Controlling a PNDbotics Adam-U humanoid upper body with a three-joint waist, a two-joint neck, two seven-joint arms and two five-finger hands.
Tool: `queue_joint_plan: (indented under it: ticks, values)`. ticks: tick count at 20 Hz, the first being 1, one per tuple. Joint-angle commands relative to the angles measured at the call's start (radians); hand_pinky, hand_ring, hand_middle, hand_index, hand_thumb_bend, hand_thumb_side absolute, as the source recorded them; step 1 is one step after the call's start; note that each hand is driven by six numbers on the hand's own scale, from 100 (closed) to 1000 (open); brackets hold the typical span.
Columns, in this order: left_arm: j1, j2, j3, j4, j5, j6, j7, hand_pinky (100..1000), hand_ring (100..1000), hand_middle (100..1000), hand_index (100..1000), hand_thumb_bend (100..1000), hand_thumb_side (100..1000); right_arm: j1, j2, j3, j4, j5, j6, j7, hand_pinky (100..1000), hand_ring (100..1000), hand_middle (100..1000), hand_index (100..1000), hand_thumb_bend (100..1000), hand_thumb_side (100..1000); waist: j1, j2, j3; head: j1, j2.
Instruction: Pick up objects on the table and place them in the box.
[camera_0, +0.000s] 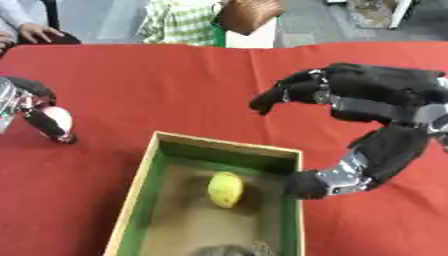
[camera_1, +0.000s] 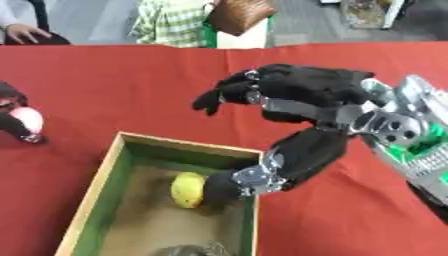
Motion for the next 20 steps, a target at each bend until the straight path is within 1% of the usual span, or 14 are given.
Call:
queue_joint_plan:
  ticks: [1,2,3,4,5,6,7,8,9,10,11,14,15,20]
  values:
    - [-0.013,0.016,0.014,0.012,0.018,0.016,0.000,404,631,627,878,511,717,-0.007,-0.028,-0.019,-0.015,-0.006,0.004,-0.011,806,891,781,947,603,1000,0.000,-0.016,-0.001,0.002,-0.012]
    - [-0.012,0.015,0.016,0.018,0.025,0.022,0.000,350,587,571,878,475,697,-0.005,-0.029,-0.021,-0.015,-0.005,0.005,-0.014,805,890,779,946,596,1000,0.000,-0.016,-0.001,0.003,-0.013]
    - [-0.011,0.014,0.018,0.023,0.035,0.030,0.000,316,560,546,883,463,686,-0.003,-0.029,-0.022,-0.015,-0.004,0.007,-0.018,805,890,778,944,593,1000,-0.001,-0.016,-0.001,0.003,-0.014]
    - [-0.011,0.014,0.019,0.026,0.047,0.038,0.000,287,537,526,887,444,668,-0.001,-0.029,-0.023,-0.015,-0.003,0.008,-0.021,805,890,777,943,591,1000,-0.001,-0.016,-0.001,0.004,-0.015]
    - [-0.010,0.014,0.018,0.026,0.058,0.045,0.000,287,537,526,887,444,668,0.000,-0.029,-0.024,-0.015,-0.002,0.009,-0.024,805,890,777,943,591,1000,-0.001,-0.016,-0.001,0.004,-0.015]
    - [-0.010,0.013,0.020,0.023,0.072,0.053,0.000,226,503,502,865,362,610,0.001,-0.030,-0.025,-0.015,0.000,0.011,-0.027,804,889,776,942,587,1000,-0.001,-0.016,-0.001,0.004,-0.015]
    - [-0.009,0.013,0.020,0.018,0.085,0.062,0.000,226,503,502,865,362,610,0.002,-0.030,-0.026,-0.015,0.001,0.012,-0.030,804,889,776,942,587,1000,-0.001,-0.016,0.000,0.003,-0.015]
    - [-0.008,0.013,0.020,0.012,0.100,0.072,0.000,209,495,513,843,265,574,0.003,-0.030,-0.026,-0.015,0.004,0.013,-0.033,803,889,775,941,583,1000,-0.001,-0.016,0.000,0.003,-0.015]
    - [-0.007,0.014,0.022,0.004,0.117,0.084,0.000,209,495,513,843,265,574,0.005,-0.031,-0.026,-0.015,0.006,0.014,-0.035,803,889,775,941,583,1000,-0.001,-0.016,0.001,0.004,-0.015]
    - [-0.007,0.016,0.023,-0.006,0.133,0.098,0.000,209,495,530,828,145,545,0.006,-0.031,-0.025,-0.015,0.008,0.014,-0.036,803,889,774,941,581,1000,-0.001,-0.017,0.001,0.003,-0.015]
    - [-0.006,0.018,0.022,-0.017,0.146,0.112,0.000,209,494,531,821,100,523,0.008,-0.032,-0.026,-0.015,0.011,0.015,-0.038,803,889,774,940,578,1000,-0.001,-0.017,0.002,0.003,-0.015]
    - [-0.003,0.025,0.017,-0.063,0.177,0.144,0.000,216,501,538,807,100,477,0.014,-0.034,-0.027,-0.015,0.017,0.016,-0.043,801,888,772,939,561,1000,0.000,-0.018,0.002,0.001,-0.015]
    - [0.000,0.029,0.014,-0.078,0.188,0.149,0.000,218,502,541,806,100,475,0.017,-0.036,-0.028,-0.015,0.019,0.016,-0.045,801,887,772,939,558,1000,0.000,-0.018,0.002,0.000,-0.014]
    - [0.004,0.046,0.005,-0.135,0.232,0.154,0.000,218,495,535,786,100,522,0.038,-0.049,-0.039,-0.015,0.025,0.017,-0.060,801,888,771,939,551,1000,0.001,-0.020,0.003,-0.004,-0.009]
